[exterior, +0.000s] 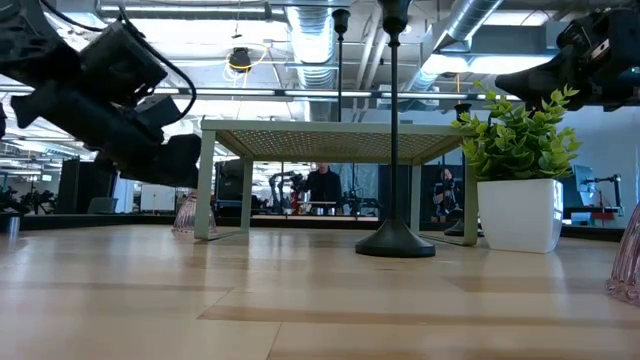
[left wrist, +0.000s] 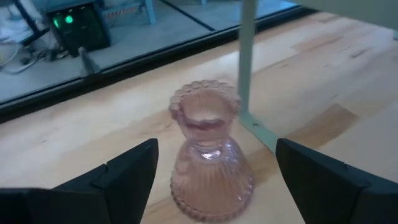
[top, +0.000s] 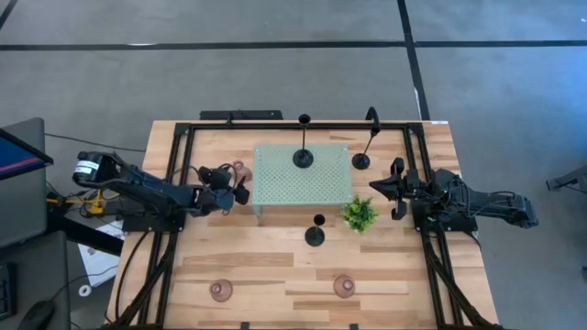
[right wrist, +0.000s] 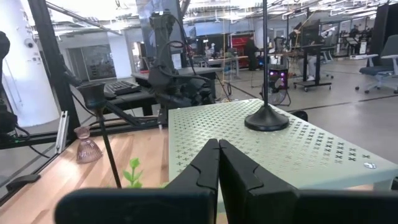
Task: Pick & Place candle stick holders
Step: Put the top pink candle holder on the shelf
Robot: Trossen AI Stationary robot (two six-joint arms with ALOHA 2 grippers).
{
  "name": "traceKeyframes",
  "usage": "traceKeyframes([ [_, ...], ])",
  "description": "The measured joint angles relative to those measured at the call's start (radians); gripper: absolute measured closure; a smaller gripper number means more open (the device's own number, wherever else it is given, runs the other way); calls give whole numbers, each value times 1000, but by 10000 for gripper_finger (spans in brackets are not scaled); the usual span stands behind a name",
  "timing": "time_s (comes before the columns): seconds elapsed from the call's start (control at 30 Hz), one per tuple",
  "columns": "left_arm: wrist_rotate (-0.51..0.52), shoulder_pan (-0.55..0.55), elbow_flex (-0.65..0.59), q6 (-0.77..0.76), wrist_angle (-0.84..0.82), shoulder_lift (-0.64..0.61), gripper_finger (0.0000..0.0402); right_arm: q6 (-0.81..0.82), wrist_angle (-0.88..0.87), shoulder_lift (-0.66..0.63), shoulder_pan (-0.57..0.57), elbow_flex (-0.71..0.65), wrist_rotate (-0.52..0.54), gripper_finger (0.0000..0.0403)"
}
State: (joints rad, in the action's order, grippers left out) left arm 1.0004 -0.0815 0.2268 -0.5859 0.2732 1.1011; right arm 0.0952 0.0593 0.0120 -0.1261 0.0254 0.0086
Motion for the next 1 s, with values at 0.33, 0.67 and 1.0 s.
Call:
traceKeyframes([
  [0.33,-48,62,0,-16,11,0,73,0,0,0,0,0,0,403],
  [0.67,-160,218,0,-5,70,2,81,0,0,0,0,0,0,403],
  [1.0,-259,285,0,84,207,83,118,0,0,0,0,0,0,403],
])
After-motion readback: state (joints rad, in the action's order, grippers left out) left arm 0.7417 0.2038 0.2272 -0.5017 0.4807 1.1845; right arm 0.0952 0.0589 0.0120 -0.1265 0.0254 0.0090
